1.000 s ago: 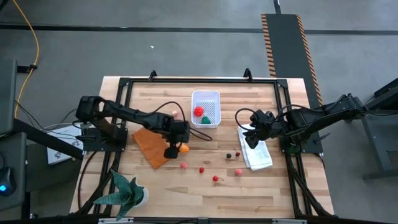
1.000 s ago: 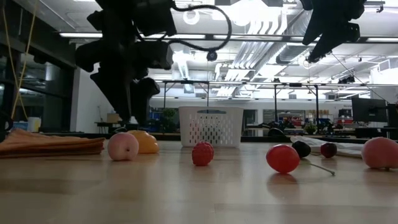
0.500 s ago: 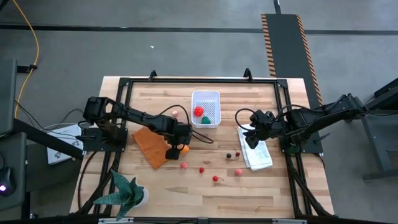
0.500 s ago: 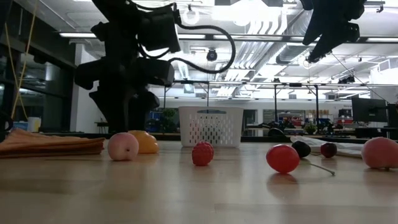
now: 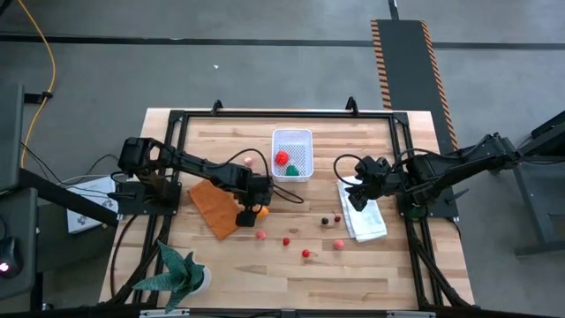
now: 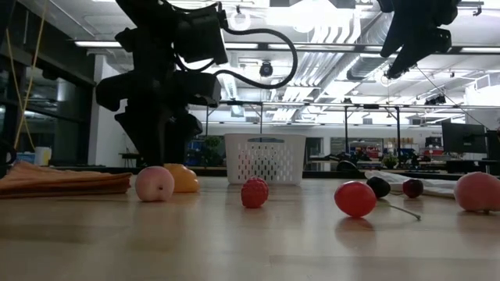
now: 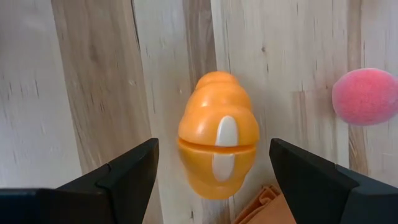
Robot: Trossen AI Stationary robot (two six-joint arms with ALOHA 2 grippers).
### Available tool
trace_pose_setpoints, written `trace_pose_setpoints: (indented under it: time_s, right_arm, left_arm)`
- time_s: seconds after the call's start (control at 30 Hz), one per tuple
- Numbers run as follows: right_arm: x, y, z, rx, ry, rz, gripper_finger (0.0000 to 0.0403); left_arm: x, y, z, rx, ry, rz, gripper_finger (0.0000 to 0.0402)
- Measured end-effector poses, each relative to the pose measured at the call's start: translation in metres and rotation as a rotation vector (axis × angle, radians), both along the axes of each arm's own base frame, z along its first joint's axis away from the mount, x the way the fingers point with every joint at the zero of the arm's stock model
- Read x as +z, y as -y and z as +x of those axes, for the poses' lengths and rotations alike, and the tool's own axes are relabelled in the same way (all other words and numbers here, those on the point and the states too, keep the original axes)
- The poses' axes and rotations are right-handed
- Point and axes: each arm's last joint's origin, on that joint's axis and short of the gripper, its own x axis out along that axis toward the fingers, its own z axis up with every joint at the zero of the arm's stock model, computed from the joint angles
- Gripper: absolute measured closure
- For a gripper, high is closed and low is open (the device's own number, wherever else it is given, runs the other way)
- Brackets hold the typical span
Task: Pick and placing Produce into tupperware
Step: Put the croissant into the white bin
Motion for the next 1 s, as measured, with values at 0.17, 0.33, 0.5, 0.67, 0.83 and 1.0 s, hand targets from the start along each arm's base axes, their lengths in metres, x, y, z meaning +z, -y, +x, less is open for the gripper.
trace_pose_setpoints:
  time_s: [0.17, 0.33, 0.5, 0.67, 0.83, 1.0]
  right_arm:
    - [0.0000, 0.0001, 0.0000, 0.000, 0.000, -0.004, 0.0140]
    - [0.0002, 0.0004, 0.0000, -0.001, 0.002, -0.016, 0.0140]
    - [0.0002, 0.0005, 0.0000, -0.004, 0.003, -0.022, 0.0140]
    - [0.0003, 0.0007, 0.0001, -0.008, 0.005, -0.026, 0.0140]
    - [0.0003, 0.0008, 0.0001, -0.009, 0.005, -0.029, 0.0140]
    - [0.0004, 0.0009, 0.0001, -0.010, 0.006, -0.030, 0.0140]
  left_arm:
    - [0.0000, 0.0000, 0.0000, 0.001, 0.000, 0.001, 0.0108]
    - [-0.0027, -0.0001, 0.0009, -0.011, -0.003, 0.004, 0.0108]
    - [-0.0029, 0.0000, 0.0003, -0.011, -0.009, 0.002, 0.0108]
    - [-0.0029, 0.0000, 0.0004, -0.022, -0.007, 0.006, 0.0108]
    - [-0.0037, -0.0001, 0.0006, -0.023, -0.009, 0.007, 0.0108]
    - [-0.0037, -0.0002, 0.0007, -0.023, -0.009, 0.011, 0.0108]
